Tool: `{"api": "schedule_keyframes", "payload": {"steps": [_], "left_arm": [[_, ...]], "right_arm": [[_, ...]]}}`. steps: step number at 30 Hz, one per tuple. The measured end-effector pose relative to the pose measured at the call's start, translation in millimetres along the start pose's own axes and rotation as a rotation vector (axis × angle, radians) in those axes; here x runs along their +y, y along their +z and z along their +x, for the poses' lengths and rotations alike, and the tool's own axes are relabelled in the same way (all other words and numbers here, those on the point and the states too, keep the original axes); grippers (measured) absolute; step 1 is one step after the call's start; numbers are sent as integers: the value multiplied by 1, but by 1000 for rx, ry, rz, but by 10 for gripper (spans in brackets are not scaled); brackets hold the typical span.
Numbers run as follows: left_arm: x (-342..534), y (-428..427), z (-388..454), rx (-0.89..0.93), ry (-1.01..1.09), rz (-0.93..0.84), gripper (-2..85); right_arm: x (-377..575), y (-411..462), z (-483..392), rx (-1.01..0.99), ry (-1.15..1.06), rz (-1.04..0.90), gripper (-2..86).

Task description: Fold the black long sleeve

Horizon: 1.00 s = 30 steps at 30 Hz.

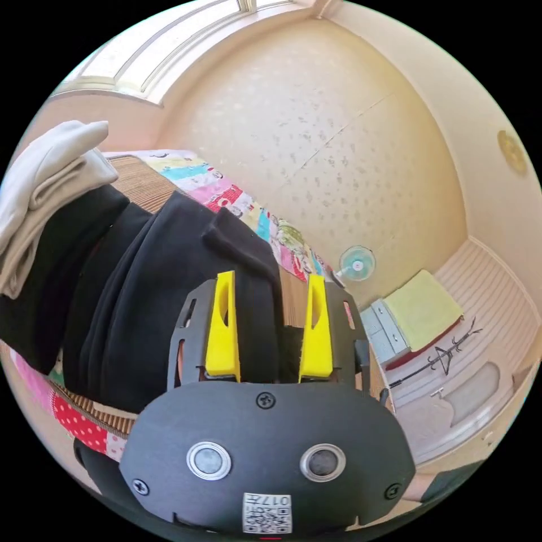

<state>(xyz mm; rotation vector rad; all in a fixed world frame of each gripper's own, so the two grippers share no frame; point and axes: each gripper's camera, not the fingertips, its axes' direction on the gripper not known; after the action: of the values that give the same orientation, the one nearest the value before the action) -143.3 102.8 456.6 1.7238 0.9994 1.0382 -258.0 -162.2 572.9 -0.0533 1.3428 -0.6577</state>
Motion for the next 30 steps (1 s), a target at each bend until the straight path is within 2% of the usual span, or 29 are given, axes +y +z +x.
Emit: {"api": "schedule_keyframes", "payload": {"steps": [2, 4, 6, 9, 12, 16, 20, 23, 25, 28, 30], "left_arm": [[-18, 33, -6, -102, -42, -49, 155], [-22, 43, -7, -167, -56, -19, 113], [-24, 48, -11, -177, -120, -16, 98], [-27, 54, -8, -158, -163, -35, 30], [-23, 56, 26, -85, -94, 10, 0], [0, 82, 145, 145, 157, 64, -6], [49, 165, 281, 355, 397, -99, -6], [99, 216, 338, 523, 426, -259, -4], [133, 245, 368, 558, 509, -370, -1], [200, 306, 389, 492, 628, -655, 12], [227, 321, 367, 498, 588, -684, 20]], "right_arm": [[0, -3, 13, -38, 14, 4, 19], [0, -5, 30, -98, 37, 10, 18], [1, -9, 56, -203, 78, 24, 18], [3, -12, 85, -323, 122, 46, 17], [4, -16, 99, -340, 120, 60, 16], [4, -21, 111, -328, 111, 68, 15], [6, -26, 141, -435, 158, 90, 12], [8, -28, 159, -488, 182, 99, 8], [9, -31, 163, -484, 179, 113, 6], [9, -35, 173, -483, 185, 120, 6], [10, -36, 183, -518, 192, 127, 6]]}}
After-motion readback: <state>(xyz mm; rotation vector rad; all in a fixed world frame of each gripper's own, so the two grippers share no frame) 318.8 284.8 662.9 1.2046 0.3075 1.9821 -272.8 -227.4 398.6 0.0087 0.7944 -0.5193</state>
